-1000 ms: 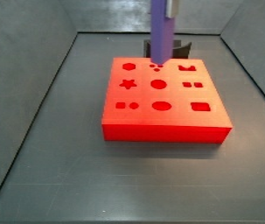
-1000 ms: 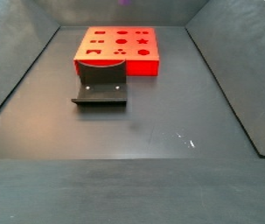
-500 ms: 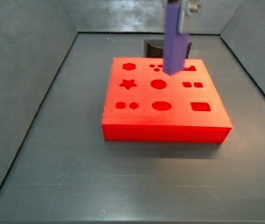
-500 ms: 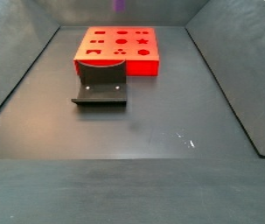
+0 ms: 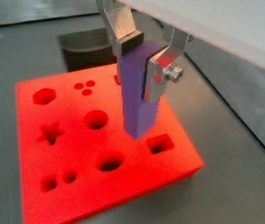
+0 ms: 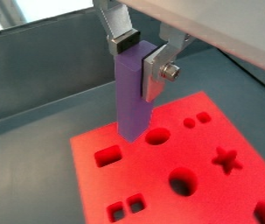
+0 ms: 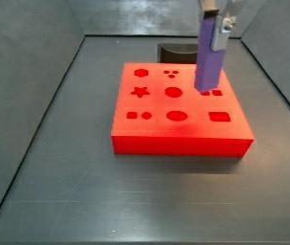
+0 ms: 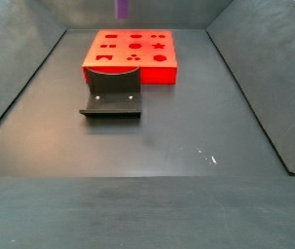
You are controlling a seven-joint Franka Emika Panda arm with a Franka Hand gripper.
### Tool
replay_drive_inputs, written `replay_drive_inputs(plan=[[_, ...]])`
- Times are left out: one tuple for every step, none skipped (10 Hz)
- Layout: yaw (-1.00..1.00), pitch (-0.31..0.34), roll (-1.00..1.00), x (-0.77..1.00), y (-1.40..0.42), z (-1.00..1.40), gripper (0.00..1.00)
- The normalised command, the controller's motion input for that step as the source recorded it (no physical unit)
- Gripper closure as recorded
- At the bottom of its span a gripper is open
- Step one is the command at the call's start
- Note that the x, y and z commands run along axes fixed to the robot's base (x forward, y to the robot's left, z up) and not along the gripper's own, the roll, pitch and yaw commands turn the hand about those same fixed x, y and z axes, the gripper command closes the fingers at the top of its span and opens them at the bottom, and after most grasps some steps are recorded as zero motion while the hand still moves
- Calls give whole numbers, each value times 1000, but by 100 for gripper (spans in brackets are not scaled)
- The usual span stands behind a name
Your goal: Insert the rectangle object.
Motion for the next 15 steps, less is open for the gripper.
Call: replay_drive_inputs(plan=[[-600,11,116,406,-29,-171,100],[-457,66,201,451,-140,-126,100],[-337,74,253,503,-266,-91,100],[-214,96,114,469,-229,-46,100],[-200,20,49,277,-94,-103,100],[-149,23,60,154,-23,-23,100],[0,43,-27,126,0,-14,100],[-83,120,-10,360,0,-311,100],[-643,13,0,311,-54,-263,100],[-834,14,14,134,0,-263,100],[-809,41,36,109,0,-146,100],[-789,84,87,43,0,-74,100],[-706,144,133,40,0,-3,100],[-474,237,197,191,0,0,100],[-180,261,247,346,-57,-89,100]])
